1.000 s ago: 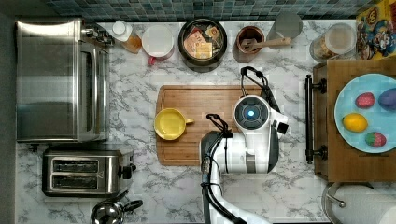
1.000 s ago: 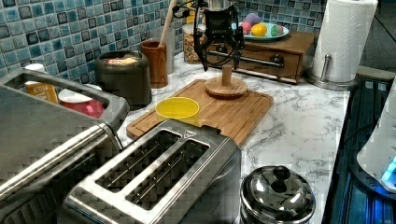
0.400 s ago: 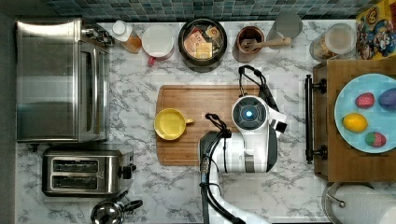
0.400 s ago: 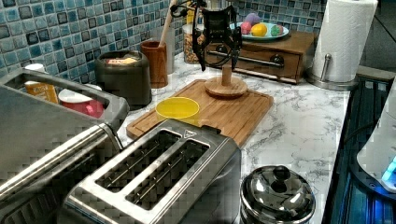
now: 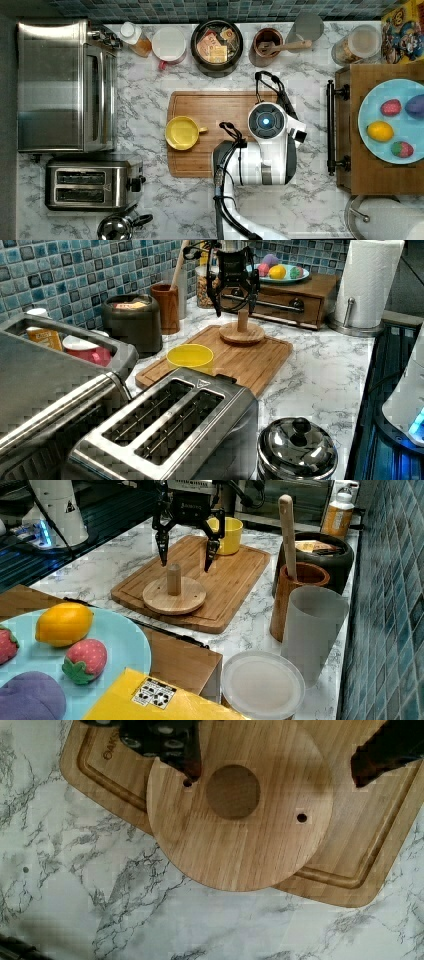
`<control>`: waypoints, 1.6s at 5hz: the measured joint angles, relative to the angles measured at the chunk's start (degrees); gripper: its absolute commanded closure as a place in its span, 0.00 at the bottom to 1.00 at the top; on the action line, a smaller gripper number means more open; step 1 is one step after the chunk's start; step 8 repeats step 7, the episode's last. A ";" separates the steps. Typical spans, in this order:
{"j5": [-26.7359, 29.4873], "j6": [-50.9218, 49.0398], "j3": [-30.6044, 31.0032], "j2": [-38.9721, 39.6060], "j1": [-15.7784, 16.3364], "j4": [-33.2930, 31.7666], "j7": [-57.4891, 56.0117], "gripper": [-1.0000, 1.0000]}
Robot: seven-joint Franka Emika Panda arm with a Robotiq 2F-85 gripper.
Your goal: Place the lid on the board.
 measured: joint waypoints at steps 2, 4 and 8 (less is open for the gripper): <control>0.00 0.50 -0.29 -0.01 0.20 0.00 0.01 0.00; 0.18 0.64 -0.21 0.13 -0.07 0.00 0.01 0.00; -0.03 0.87 -0.30 0.07 0.08 0.00 0.00 0.00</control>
